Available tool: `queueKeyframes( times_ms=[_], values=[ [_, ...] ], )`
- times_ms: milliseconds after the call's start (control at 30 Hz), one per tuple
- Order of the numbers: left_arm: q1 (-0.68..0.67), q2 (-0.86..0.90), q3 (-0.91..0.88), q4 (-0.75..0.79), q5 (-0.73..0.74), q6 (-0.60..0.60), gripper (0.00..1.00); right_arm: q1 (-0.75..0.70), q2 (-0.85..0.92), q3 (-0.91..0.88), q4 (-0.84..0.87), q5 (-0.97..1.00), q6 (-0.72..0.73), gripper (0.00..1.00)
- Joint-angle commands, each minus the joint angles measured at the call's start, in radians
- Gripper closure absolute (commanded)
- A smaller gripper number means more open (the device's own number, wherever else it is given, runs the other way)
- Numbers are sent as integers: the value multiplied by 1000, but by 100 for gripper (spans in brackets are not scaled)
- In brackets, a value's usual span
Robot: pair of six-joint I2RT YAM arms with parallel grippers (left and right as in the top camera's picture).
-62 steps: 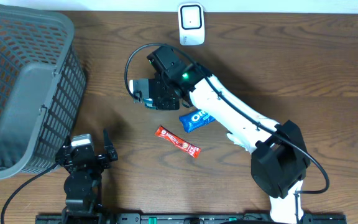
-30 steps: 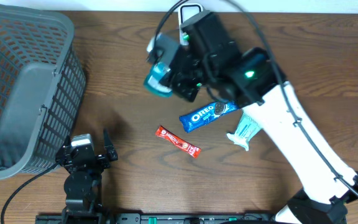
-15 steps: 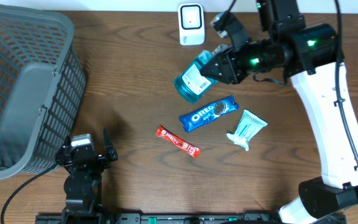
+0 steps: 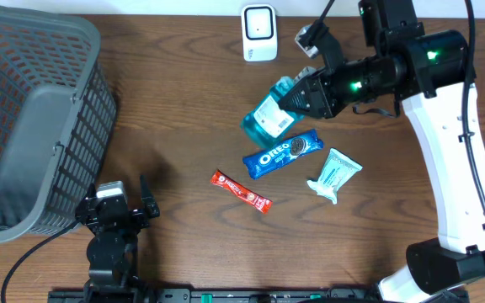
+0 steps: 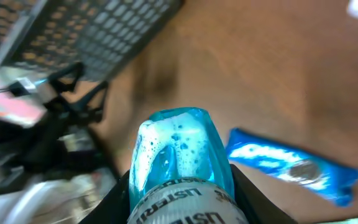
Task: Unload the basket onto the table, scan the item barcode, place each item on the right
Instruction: 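Lift the bottle and carry it up toward the white scanner, then hold the bottle label against the scanner with the right gripper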
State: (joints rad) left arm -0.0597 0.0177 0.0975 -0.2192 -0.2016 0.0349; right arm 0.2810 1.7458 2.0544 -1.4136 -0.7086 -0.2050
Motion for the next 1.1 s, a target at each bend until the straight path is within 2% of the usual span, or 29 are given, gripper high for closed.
queueKeyframes(
  times_ms=[0, 467, 600, 1067],
  values=[
    [4, 0, -28, 0, -13, 16, 2, 26, -22, 23, 76, 142, -58, 71],
    [4, 0, -28, 0, -13, 16, 2, 134, 103, 23, 441, 602, -59, 73],
    [4, 0, -28, 0, -13, 16, 2, 137, 176, 23, 554, 692, -105, 74],
    [4, 0, -28, 0, -13, 16, 2, 146, 476, 23, 1123, 1024, -223, 75]
  ],
)
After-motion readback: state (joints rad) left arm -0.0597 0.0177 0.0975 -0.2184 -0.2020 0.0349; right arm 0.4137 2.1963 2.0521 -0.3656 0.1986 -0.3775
